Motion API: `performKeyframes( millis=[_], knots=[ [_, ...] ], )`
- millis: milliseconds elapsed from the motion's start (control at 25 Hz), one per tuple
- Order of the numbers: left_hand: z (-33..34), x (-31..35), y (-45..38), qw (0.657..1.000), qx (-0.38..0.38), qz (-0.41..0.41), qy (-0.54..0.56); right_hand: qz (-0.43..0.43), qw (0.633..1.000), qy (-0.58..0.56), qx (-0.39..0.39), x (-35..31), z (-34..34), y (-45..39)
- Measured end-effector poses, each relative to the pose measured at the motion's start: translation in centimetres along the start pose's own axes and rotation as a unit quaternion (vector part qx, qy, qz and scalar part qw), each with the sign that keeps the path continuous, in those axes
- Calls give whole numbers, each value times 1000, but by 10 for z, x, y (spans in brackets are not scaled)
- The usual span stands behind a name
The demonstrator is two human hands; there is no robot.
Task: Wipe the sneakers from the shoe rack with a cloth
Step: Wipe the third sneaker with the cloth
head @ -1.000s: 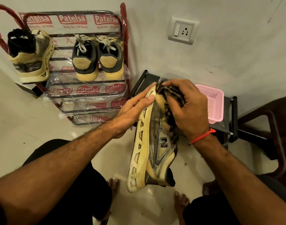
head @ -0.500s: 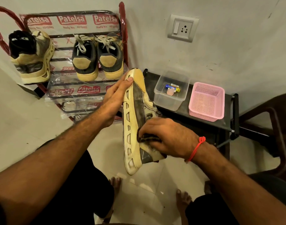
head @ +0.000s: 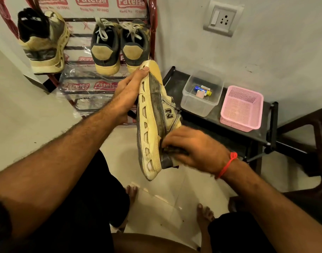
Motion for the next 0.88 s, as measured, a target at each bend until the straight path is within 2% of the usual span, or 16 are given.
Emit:
performKeyframes(
  millis=[120,240,320,400,480,520,600,680,800,880],
  knots=[
    [22,-3,7,997,-54,10,-50,63,975,99,189,28,-36,1],
    [34,0,8,998,-53,14,-37,100,966,79,227,36,-43,-1],
    [20,5,5,1000,-22,-4,7,64,980,8,191,22,-30,-3],
    [3,3,-2,1000,-4,-7,19,7,995,-60,85,2,-11,-5],
    [-4,1,-6,1000,-2,0,7,-38,996,-82,-11,-9,1,-3],
    [-4,-1,-7,1000,-9,2,2,-52,996,-77,-11,-8,0,-2],
    [5,-1,-5,999,-42,5,-3,-41,995,-35,80,1,-13,-4],
    [22,-3,2,996,-92,1,-17,18,979,28,202,17,-35,-3],
    [45,-10,12,982,-184,-8,-30,115,927,75,348,40,-66,8],
    [53,-11,18,972,-235,-15,-18,156,895,56,414,46,-77,16]
  ],
)
Point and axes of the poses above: each hand's wrist, its own y-axis away from the middle knuckle, its own z-axis out of the palm, x = y × z, the point moved 5 cm from there along -y, towards the middle knuckle, and after that the axes turned 12 degrees about -z, right-handed, at the moved point
